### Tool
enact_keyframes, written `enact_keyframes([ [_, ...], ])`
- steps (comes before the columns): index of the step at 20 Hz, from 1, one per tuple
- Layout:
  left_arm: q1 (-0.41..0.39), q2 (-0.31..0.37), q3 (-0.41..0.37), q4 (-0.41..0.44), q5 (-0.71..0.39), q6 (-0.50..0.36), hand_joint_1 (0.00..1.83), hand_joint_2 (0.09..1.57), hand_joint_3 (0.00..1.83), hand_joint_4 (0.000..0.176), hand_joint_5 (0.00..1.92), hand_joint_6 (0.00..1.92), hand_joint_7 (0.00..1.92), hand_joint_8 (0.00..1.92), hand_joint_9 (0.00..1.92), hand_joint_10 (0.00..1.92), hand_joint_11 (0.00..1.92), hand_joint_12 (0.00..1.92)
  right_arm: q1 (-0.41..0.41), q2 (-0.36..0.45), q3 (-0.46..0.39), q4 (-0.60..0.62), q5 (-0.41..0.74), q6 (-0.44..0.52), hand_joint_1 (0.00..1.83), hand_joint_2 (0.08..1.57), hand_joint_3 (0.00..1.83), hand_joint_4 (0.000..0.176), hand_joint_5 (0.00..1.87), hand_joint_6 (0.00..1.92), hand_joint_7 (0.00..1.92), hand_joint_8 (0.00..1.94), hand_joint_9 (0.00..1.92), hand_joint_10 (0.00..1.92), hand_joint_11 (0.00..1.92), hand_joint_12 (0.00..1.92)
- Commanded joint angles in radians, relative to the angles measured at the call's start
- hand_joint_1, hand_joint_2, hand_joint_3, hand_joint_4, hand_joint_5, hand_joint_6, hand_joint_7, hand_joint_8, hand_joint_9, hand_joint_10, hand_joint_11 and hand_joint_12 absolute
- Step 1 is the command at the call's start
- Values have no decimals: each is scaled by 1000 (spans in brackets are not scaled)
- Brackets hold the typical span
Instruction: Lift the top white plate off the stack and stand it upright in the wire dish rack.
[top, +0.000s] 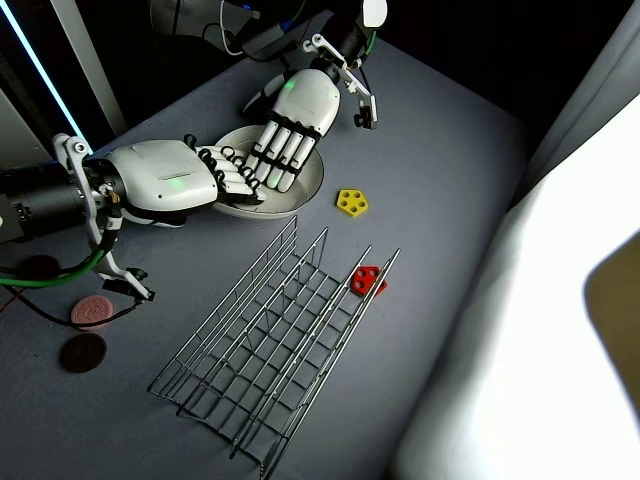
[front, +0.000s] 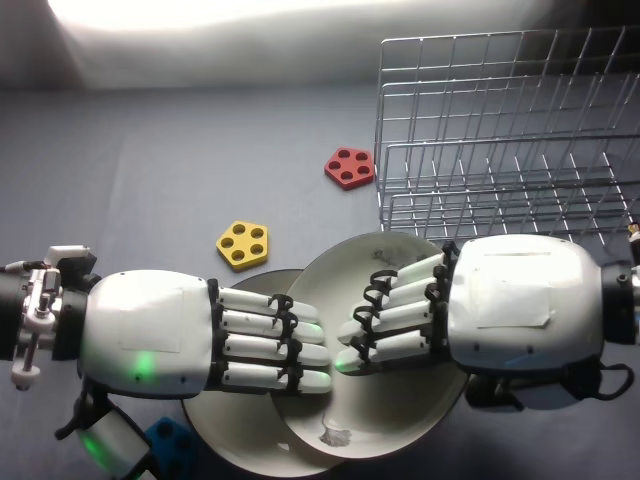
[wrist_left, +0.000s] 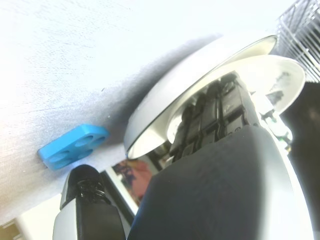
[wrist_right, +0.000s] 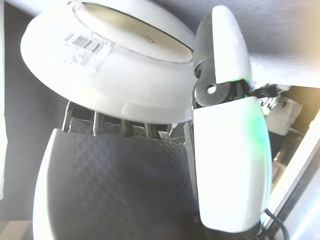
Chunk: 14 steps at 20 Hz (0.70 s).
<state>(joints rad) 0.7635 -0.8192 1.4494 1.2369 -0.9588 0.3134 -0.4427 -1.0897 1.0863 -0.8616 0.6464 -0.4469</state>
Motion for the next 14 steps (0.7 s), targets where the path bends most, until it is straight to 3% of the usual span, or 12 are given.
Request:
enact_keyframes([
  [1,3,-20,-1,31,95,-3,189,896,0,0,60,9,75,7,73,8,95,16,10,3,0,42,93,-4,1355,1051,2,0,387,8,361,8,427,10,466,102],
  [4,3,-20,1,31,95,-3,194,898,0,0,58,6,72,6,67,8,94,15,17,-9,0,59,93,-4,1359,1068,4,0,535,11,474,7,551,10,572,128],
  [8,3,-20,1,31,95,-4,221,895,0,0,80,12,104,13,105,16,117,23,19,-13,2,70,104,-4,1395,1082,0,0,757,8,805,9,867,11,906,214],
  [10,3,-20,1,31,95,-4,220,896,0,0,79,9,99,8,96,10,114,22,19,-14,4,76,106,-4,1405,1081,0,0,801,6,847,6,904,7,940,223],
  [11,3,-20,1,31,95,-4,216,895,0,0,85,10,96,6,96,9,113,21,19,-15,5,76,106,-4,1668,1012,0,0,899,10,947,15,981,617,959,1101],
  [12,3,-20,1,31,95,-4,201,900,1,0,77,6,91,3,94,7,111,20,19,-15,6,76,107,-4,1534,1017,2,0,979,704,1250,66,1158,589,1061,1196],
  [13,3,-20,0,31,95,-4,197,907,4,0,69,1,79,0,80,1,99,15,18,-15,7,76,110,-6,1507,1019,12,0,989,862,1212,292,1178,614,1069,1242],
  [14,3,-20,-1,30,95,-4,191,907,3,0,72,3,86,3,85,4,106,17,18,-15,8,76,112,-11,1502,1019,5,0,1010,874,1172,403,1222,545,1086,1230],
])
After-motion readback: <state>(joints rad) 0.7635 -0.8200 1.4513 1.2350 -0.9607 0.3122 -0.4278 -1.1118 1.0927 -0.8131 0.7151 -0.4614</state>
